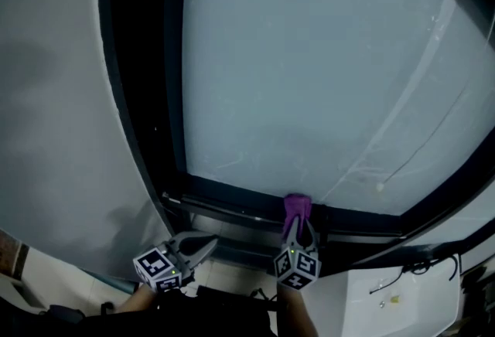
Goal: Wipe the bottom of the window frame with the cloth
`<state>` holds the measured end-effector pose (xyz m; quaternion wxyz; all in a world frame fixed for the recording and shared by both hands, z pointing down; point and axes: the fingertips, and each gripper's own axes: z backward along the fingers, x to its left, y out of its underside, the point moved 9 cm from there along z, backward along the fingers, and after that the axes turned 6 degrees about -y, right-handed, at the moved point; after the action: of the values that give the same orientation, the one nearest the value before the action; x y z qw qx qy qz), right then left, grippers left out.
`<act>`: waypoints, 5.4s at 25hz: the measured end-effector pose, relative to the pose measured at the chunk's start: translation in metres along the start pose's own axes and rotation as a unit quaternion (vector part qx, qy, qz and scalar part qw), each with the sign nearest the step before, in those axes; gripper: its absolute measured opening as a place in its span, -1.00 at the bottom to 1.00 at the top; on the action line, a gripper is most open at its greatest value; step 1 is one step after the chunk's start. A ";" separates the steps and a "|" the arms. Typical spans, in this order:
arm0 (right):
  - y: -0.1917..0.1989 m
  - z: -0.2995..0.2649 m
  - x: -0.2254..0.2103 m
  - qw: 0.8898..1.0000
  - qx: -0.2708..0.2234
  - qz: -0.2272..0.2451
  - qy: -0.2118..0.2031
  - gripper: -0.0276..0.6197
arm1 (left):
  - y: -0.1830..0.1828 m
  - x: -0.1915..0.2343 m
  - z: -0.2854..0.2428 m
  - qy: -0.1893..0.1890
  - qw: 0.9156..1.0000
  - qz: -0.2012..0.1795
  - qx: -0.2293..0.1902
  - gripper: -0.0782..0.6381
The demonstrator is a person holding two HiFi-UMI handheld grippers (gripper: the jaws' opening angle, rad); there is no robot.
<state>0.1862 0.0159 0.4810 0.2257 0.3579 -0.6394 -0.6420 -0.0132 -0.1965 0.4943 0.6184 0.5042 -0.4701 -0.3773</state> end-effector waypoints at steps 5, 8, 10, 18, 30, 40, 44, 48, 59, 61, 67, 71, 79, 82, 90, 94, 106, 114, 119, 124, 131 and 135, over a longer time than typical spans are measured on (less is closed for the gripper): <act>0.003 0.008 -0.006 0.999 -0.029 -0.021 0.007 -0.73 | -0.001 0.004 -0.002 -0.013 1.000 -0.006 0.002 -0.79; 0.008 0.013 -0.017 0.999 -0.038 -0.026 -0.004 -0.73 | -0.005 -0.003 -0.014 -0.011 1.000 -0.008 0.003 -0.79; 0.010 0.014 -0.024 0.999 -0.034 -0.022 -0.020 -0.72 | -0.004 -0.008 -0.024 -0.012 1.000 -0.008 -0.005 -0.79; -0.005 0.016 -0.049 0.994 0.028 0.073 -0.082 -0.72 | -0.002 -0.034 -0.061 0.001 1.000 0.014 -0.005 -0.79; -0.011 0.024 -0.071 0.961 0.061 0.257 -0.088 -0.72 | 0.007 -0.055 -0.086 0.002 1.000 0.005 0.005 -0.79; -0.023 0.023 -0.094 0.937 0.071 0.332 -0.089 -0.72 | 0.007 -0.062 -0.103 0.010 1.000 0.001 0.004 -0.79; -0.033 0.021 -0.099 0.940 0.070 0.322 -0.090 -0.72 | 0.007 -0.065 -0.105 0.010 1.000 0.003 0.006 -0.79; -0.048 0.011 -0.105 0.949 0.055 0.299 -0.084 -0.72 | 0.004 -0.062 -0.105 0.007 1.000 0.001 0.006 -0.79; -0.052 -0.009 -0.113 0.960 0.092 0.260 -0.040 -0.72 | 0.005 -0.056 -0.102 -0.003 1.000 0.001 0.005 -0.79; -0.052 -0.010 -0.118 0.963 0.103 0.248 -0.022 -0.72 | 0.005 -0.055 -0.103 -0.001 1.000 0.000 0.004 -0.79; -0.053 -0.011 -0.133 0.958 0.125 0.258 0.004 -0.72 | 0.006 -0.058 -0.111 0.006 1.000 -0.002 0.012 -0.79; -0.049 -0.009 -0.142 0.954 0.135 0.267 0.006 -0.72 | 0.006 -0.061 -0.117 0.012 1.000 0.001 0.010 -0.79; -0.052 -0.003 -0.160 0.954 0.144 0.261 0.027 -0.72 | 0.009 -0.064 -0.134 0.025 1.000 0.001 0.006 -0.79; -0.054 0.002 -0.165 0.952 0.163 0.255 0.031 -0.72 | 0.009 -0.067 -0.142 0.030 1.000 -0.001 -0.002 -0.79; -0.054 0.005 -0.192 0.948 0.151 0.274 0.057 -0.72 | 0.006 -0.072 -0.156 0.036 0.999 -0.001 -0.011 -0.79; -0.059 0.011 -0.203 0.948 0.157 0.270 0.068 -0.72 | 0.008 -0.079 -0.167 0.044 0.999 -0.003 -0.017 -0.79; -0.064 0.019 -0.239 0.947 0.151 0.269 0.085 -0.72 | 0.004 -0.099 -0.192 0.073 0.996 -0.003 -0.045 -0.79; -0.066 0.025 -0.266 0.947 0.153 0.267 0.093 -0.72 | 0.002 -0.113 -0.209 0.080 0.995 -0.007 -0.064 -0.79; -0.069 0.029 -0.282 0.948 0.147 0.264 0.104 -0.72 | 0.003 -0.121 -0.217 0.084 0.995 -0.005 -0.057 -0.79; -0.065 0.033 -0.299 0.947 0.136 0.267 0.114 -0.72 | 0.004 -0.126 -0.221 0.082 0.995 -0.008 -0.052 -0.79; -0.068 0.040 -0.317 0.946 0.128 0.255 0.155 -0.72 | 0.003 -0.127 -0.221 0.072 0.996 -0.015 -0.056 -0.79; -0.068 0.045 -0.329 0.942 0.116 0.253 0.187 -0.72 | 0.003 -0.128 -0.221 0.070 0.996 -0.018 -0.057 -0.79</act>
<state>0.3754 0.2967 0.4673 0.4530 0.3213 -0.7256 -0.4063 0.1643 -0.0158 0.4604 0.6708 0.5016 -0.3945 -0.3779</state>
